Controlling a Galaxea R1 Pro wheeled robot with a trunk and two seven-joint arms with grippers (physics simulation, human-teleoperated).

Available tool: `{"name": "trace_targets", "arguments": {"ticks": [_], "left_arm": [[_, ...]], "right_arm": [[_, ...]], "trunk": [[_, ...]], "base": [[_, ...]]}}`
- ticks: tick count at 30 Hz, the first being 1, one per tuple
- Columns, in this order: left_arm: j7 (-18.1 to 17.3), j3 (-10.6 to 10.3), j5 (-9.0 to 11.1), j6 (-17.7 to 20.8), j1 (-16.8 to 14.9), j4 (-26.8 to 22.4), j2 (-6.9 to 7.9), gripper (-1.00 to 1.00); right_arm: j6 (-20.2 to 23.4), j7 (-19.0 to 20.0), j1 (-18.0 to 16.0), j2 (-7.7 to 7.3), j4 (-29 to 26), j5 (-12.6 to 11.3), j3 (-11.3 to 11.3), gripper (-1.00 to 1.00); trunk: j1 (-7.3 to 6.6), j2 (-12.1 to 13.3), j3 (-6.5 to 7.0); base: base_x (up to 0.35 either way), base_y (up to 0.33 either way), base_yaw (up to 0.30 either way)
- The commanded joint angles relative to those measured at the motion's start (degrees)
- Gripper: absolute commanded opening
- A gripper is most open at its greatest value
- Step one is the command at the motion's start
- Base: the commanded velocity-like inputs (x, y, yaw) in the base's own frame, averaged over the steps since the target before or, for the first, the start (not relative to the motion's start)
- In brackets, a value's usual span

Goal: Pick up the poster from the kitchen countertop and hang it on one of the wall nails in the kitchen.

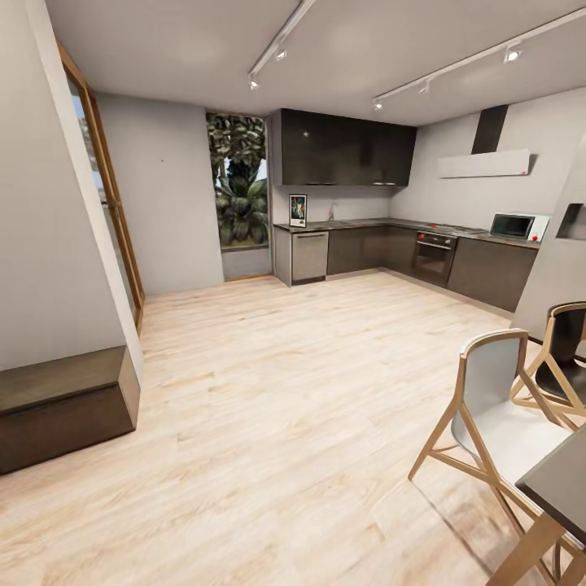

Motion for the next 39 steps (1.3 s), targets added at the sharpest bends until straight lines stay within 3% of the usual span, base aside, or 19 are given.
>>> {"name": "trace_targets", "arguments": {"ticks": [1,8,17,18,27,39], "left_arm": [[-0.01,0.03,0.01,-0.03,0.03,-0.11,0.00,1.00],[0.09,-0.05,-0.19,-0.08,-0.41,-1.09,0.51,1.00],[0.17,0.10,-0.50,-0.15,-0.56,-3.98,3.42,1.00],[0.18,0.13,-0.51,-0.16,-0.57,-36.55,4.23,1.00],[0.12,0.47,-0.48,-0.19,-0.57,-39.10,5.17,1.00],[0.11,0.52,-0.42,-0.19,-0.58,-37.67,5.72,1.00]], "right_arm": [[-0.01,0.00,-0.02,0.00,-0.01,-0.01,0.00,1.00],[-0.83,0.00,-1.01,-0.58,-0.77,-0.11,-0.12,1.00],[-3.72,-0.02,-2.80,-1.29,-3.70,-0.17,-0.29,1.00],[-7.49,-0.05,-2.84,-1.31,-24.96,-0.21,-0.33,1.00],[-7.63,-0.07,-2.81,-1.30,-27.27,-0.33,-0.22,1.00],[-7.70,-0.26,-2.65,-1.24,-27.21,-0.29,-0.31,1.00]], "trunk": [[0.00,-0.02,-0.05],[0.00,-0.02,-0.05],[0.00,-0.02,-0.05],[0.00,-0.02,-0.05],[0.00,-0.02,-0.06],[0.00,-0.02,-0.33]], "base": [[0.000,0.000,0.000],[0.000,0.000,0.000],[0.000,0.000,0.000],[0.000,0.000,0.000],[0.000,0.000,0.014],[0.143,0.000,0.214]]}}
